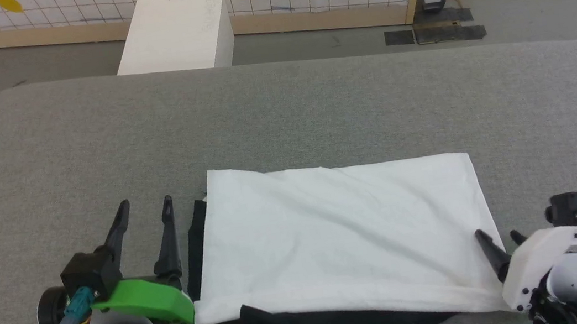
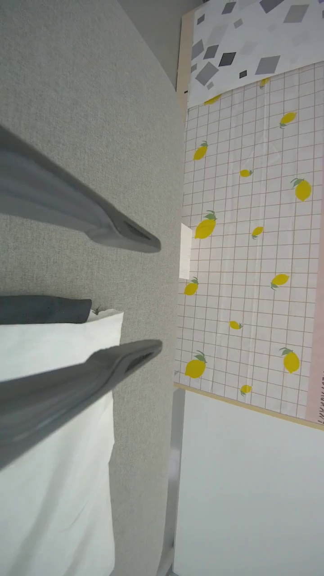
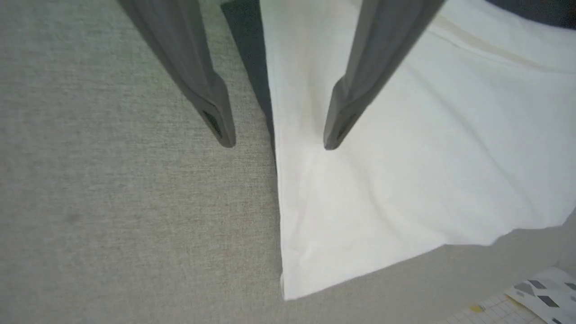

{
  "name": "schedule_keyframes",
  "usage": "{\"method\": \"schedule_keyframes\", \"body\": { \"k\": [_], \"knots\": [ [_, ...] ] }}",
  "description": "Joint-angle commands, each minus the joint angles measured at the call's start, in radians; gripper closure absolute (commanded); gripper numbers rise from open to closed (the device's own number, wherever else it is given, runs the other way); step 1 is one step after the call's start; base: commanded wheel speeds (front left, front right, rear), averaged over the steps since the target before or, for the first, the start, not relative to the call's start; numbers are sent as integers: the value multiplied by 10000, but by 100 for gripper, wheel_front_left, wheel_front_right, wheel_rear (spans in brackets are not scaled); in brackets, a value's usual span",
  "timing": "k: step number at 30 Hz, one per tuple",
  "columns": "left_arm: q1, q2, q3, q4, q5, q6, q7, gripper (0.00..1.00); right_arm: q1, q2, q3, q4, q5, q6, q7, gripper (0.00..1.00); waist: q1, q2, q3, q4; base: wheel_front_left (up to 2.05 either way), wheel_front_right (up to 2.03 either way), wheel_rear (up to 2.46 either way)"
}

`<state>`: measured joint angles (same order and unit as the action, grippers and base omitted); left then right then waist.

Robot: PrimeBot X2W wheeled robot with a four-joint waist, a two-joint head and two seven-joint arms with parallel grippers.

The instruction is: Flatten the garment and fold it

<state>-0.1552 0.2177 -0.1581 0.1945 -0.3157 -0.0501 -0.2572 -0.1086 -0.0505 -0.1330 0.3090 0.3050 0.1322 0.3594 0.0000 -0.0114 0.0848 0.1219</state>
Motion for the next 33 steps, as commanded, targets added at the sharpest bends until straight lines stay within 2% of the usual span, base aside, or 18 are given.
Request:
{"method": "schedule_keyframes", "body": {
  "k": [1,8,10,11,12,13,17,22,28,33],
  "knots": [
    [-256,-73,60,127,177,-81,-44,0,-241,2,49,275,-215,-15,242,0,0,114,27,-16,0,0,0],
    [-672,-250,244,620,410,-257,-44,0,-843,2,221,1539,-344,-15,1257,1,0,114,60,-1,0,0,0],
    [-677,-310,301,699,433,-294,-45,0,-843,2,546,1706,-49,-15,1540,56,0,114,36,5,0,0,0],
    [-672,-325,323,720,451,-311,-45,0,-835,3,711,1710,59,-15,1606,65,0,114,33,1,0,0,0],
    [-658,-348,357,740,463,-329,-45,0,-825,3,887,1657,152,-15,1593,92,0,114,32,-9,0,0,0],
    [-643,-363,379,759,474,-344,-45,0,-811,3,952,1598,173,-15,1516,100,0,114,29,-17,0,0,0],
    [-573,-417,479,821,517,-406,-45,0,-725,3,701,1348,-60,-15,1018,100,0,114,-46,-44,0,0,0],
    [-437,-491,584,839,548,-479,-45,0,-477,3,-305,858,-703,-15,546,100,0,114,-137,-51,0,0,0],
    [-256,-559,700,816,570,-543,-45,0,-37,3,-1643,-46,-1842,-15,533,100,0,114,-169,-78,0,0,0],
    [-160,-583,767,818,599,-584,-45,0,325,3,-1996,-1029,-2406,-15,887,100,0,114,-179,-123,0,0,0]
  ]
}}
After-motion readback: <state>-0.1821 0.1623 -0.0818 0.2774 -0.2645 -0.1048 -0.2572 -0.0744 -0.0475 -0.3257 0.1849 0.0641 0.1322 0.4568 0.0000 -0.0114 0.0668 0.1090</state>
